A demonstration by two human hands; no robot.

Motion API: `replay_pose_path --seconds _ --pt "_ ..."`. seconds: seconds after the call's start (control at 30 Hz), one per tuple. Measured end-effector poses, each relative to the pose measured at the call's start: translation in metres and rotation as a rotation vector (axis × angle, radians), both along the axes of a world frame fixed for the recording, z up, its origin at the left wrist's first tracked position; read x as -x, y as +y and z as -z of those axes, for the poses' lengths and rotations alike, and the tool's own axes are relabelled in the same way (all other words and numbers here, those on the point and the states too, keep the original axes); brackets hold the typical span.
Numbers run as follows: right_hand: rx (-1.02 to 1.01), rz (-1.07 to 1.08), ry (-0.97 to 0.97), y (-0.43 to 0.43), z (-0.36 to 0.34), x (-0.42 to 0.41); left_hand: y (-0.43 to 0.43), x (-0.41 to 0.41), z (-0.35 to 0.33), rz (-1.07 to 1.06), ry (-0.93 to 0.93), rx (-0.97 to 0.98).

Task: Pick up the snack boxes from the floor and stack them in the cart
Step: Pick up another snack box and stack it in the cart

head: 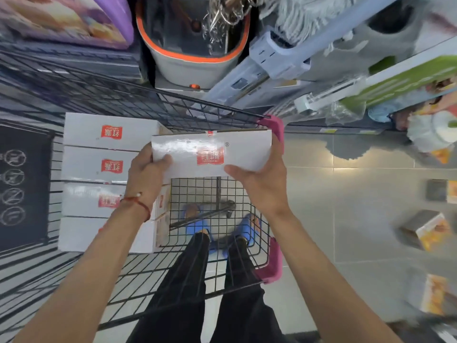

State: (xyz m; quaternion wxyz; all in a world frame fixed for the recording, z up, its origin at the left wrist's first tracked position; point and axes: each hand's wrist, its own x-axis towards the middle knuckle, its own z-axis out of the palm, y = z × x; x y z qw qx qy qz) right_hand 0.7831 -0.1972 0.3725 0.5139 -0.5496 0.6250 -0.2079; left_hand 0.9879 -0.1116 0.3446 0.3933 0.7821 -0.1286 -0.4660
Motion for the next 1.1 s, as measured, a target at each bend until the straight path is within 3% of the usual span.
replay_pose_path --seconds 0.2,0.57,0.7,0.93,1.1 --pt "0.030 0.083 -0.025 0.003 0.056 -0.015 -0.024 -0.015 0.036 0.046 -0.132 0.047" --pt "0.032 0.101 -0.010 -0.017 0.138 -0.027 -0.046 -0.018 0.090 0.026 -0.419 -0.113" --pt "0.044 0.088 -0.029 -0.023 0.143 -0.032 -0.046 -0.016 0.096 0.210 -0.523 -0.185" --pt "-0.142 0.079 -0.078 -0.012 0.140 -0.023 -0.010 0.004 0.082 0.380 -0.566 -0.125" --pt "-0.160 0.113 -0.048 -0.008 0.140 -0.023 -0.006 0.016 0.084 0.605 -0.591 -0.198"
